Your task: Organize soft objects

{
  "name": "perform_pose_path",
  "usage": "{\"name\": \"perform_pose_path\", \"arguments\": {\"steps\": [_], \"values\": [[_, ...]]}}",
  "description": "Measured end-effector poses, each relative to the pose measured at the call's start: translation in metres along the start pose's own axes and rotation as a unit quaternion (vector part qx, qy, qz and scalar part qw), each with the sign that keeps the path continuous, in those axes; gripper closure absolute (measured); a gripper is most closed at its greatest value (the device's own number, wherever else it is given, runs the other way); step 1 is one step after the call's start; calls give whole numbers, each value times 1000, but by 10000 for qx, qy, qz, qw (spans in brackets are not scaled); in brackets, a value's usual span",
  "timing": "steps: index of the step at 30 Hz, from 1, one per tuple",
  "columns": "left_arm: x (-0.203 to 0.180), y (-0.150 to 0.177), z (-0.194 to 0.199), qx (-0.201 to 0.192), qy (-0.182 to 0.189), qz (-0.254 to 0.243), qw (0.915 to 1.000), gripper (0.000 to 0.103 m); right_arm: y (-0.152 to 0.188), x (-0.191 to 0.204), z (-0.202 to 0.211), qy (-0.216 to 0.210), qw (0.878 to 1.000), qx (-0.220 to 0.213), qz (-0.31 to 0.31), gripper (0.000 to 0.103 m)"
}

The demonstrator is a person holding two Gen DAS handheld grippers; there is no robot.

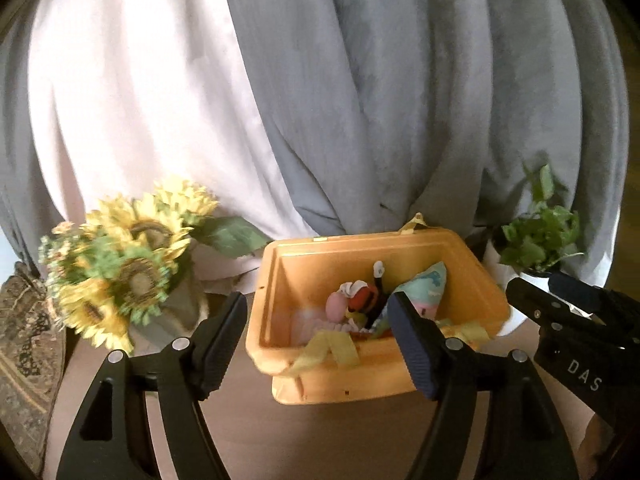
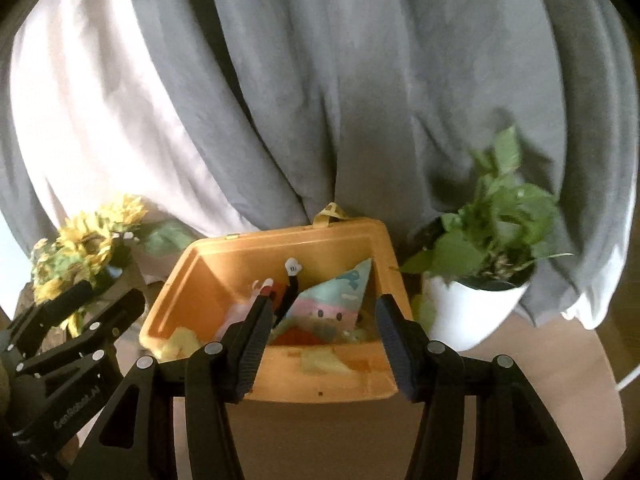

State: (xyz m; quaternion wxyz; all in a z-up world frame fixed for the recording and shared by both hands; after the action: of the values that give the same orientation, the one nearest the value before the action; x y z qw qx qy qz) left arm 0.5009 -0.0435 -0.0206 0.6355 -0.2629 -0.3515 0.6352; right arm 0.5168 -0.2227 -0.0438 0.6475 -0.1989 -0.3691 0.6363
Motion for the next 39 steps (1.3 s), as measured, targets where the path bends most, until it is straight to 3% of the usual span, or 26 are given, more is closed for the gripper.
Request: {"name": "perform_pose_path", "arguments": {"steps": [3,11,25,39], "values": [[5,9,29,-110,-132,42,9998,27,7,2,26,41,9998,-126,113,41],[6,37,97,-194,-425,239,9986,23,38,10,89,-55,9989,-254,387,41],[27,79,166,-288,-311,187,9989,22,86,35,163,-132,9982,-380,452,41],[78,123,247,-530,-71,40,9986,17,142,91,244,283,9968,-678,306,41]]}}
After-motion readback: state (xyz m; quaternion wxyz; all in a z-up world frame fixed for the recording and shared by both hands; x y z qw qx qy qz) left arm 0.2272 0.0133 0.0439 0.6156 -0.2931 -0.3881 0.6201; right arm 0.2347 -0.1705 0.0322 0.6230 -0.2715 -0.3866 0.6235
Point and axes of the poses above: each gripper's, at about its wrist camera, not at the fingertips, and z roughly against the way its jaws point, x to its left, y to its underside, the point moved 6 cm from there along -z, roughly the way its jaws point, and after that the axes turned 9 degrees about -y, right-handed, at the moved point
